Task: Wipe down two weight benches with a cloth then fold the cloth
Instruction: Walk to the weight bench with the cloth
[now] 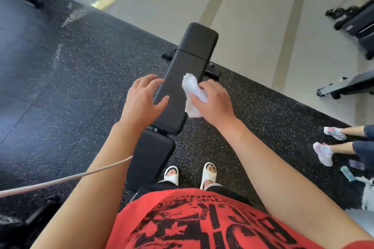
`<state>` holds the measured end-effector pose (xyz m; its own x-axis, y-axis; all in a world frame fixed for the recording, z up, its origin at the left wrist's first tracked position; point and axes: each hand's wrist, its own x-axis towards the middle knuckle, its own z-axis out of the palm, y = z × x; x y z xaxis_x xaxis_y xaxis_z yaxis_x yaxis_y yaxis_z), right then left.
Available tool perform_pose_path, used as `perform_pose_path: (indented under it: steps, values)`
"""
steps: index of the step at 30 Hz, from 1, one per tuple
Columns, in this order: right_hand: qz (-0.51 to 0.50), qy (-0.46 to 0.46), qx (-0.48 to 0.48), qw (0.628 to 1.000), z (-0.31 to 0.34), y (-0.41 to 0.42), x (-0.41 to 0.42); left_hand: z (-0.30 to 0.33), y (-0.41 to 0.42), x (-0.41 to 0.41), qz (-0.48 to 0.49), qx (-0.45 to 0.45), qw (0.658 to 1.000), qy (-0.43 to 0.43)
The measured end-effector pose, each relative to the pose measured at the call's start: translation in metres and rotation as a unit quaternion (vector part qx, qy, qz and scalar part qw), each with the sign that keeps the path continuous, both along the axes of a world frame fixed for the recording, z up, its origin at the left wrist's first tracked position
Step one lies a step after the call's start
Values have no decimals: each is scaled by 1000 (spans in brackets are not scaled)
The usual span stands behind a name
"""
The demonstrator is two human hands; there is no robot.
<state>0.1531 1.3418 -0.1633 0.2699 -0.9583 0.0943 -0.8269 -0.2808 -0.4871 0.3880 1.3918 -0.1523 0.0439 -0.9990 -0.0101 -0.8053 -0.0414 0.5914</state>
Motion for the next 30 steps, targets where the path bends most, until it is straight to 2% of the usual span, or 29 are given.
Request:
perform_pose_path:
  steps: [8,15,24,30]
  values:
    - [127,12,6,992,-18,-34,64,-20,21,39,126,4,992,14]
    - [237,2,34,971,-37,-60,92,-29,40,46,243,29,970,3]
    - [411,-20,71,909,-58,-102,105,-29,58,-6,418,62,906,-22]
    - [484,-35,103,868,-75,-103,109,-30,93,-46,512,76,855,-32]
